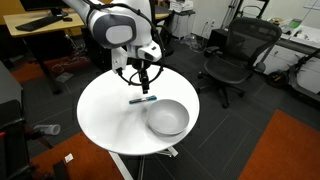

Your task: Put the pen in the bowl

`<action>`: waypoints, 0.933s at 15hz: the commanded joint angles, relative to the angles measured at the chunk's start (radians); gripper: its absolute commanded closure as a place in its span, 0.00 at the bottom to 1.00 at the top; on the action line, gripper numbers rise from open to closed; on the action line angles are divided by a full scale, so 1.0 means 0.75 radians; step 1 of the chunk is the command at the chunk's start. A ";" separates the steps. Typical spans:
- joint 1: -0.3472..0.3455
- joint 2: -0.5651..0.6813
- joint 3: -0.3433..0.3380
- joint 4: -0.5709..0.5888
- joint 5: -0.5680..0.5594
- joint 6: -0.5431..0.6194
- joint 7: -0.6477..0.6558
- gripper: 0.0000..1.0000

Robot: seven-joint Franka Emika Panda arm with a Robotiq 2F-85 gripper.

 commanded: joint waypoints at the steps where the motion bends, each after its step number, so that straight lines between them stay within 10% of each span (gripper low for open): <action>1: 0.034 0.090 -0.034 0.107 0.001 -0.042 0.053 0.00; 14: 0.067 0.254 -0.044 0.178 0.018 -0.030 0.101 0.00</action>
